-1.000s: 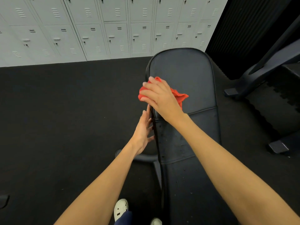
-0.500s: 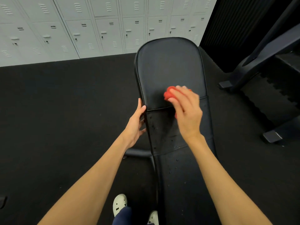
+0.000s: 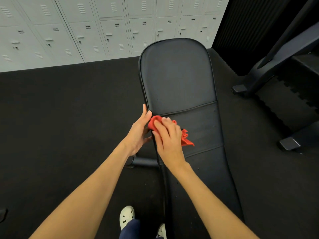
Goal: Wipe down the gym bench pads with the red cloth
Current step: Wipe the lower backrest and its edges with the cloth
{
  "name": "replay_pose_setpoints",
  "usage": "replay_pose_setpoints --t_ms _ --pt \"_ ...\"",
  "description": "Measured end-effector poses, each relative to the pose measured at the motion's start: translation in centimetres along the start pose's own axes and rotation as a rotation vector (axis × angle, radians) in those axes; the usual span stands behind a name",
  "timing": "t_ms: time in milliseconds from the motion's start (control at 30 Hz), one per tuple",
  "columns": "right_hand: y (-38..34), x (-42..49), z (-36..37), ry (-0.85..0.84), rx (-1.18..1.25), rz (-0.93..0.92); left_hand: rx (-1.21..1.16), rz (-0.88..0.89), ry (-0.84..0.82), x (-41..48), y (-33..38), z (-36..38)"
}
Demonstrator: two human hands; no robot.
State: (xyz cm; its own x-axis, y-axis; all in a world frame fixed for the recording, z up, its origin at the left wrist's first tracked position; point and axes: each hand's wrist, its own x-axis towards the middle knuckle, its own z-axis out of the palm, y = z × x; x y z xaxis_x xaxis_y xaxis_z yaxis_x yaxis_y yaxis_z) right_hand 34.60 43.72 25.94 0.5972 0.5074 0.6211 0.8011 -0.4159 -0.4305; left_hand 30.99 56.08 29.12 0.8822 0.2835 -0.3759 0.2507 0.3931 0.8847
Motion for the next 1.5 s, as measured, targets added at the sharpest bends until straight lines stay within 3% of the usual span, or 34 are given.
replay_pose_setpoints --t_ms 100,167,233,367,467,567,733,900,1000,1100,1333,1500 --pt "3.2 0.1 -2.1 -0.217 -0.062 -0.321 -0.020 -0.001 0.000 -0.1 0.2 0.0" --pt "5.7 1.2 -3.9 -0.283 -0.100 -0.351 -0.003 0.001 0.016 -0.1 0.2 -0.1" --pt "8.2 2.2 -5.6 -0.196 -0.116 -0.189 -0.013 -0.004 0.036 0.0 0.2 -0.1" --pt "9.8 3.3 -6.6 0.072 -0.024 0.321 -0.038 -0.011 0.054 0.1 0.1 -0.2" --pt "6.8 3.9 -4.5 0.176 0.009 0.448 -0.046 -0.020 0.052 0.3 0.0 -0.1" --pt "2.4 3.7 -1.9 0.148 0.013 0.359 -0.040 -0.012 0.062 0.4 -0.2 -0.1" --pt "-1.5 0.7 0.2 -0.065 0.036 0.081 0.005 -0.031 0.048 0.3 0.1 0.0" --pt "1.8 -3.3 -3.3 -0.441 -0.158 -0.489 -0.044 0.004 0.060 0.6 -0.4 -0.2" --pt "3.4 -1.9 -4.7 -0.579 -0.196 -0.638 -0.050 -0.008 0.054 0.6 -0.5 -0.3" --pt "4.3 1.5 -4.4 -0.502 -0.199 -0.629 -0.046 -0.012 0.040 0.6 -0.4 -0.4" --pt "2.1 2.7 -2.3 -0.174 -0.023 -0.227 0.005 -0.022 0.066 0.2 -0.1 -0.1" --pt "1.7 -2.7 -2.2 -0.253 -0.036 -0.260 -0.031 0.021 0.069 -0.2 0.0 0.4"
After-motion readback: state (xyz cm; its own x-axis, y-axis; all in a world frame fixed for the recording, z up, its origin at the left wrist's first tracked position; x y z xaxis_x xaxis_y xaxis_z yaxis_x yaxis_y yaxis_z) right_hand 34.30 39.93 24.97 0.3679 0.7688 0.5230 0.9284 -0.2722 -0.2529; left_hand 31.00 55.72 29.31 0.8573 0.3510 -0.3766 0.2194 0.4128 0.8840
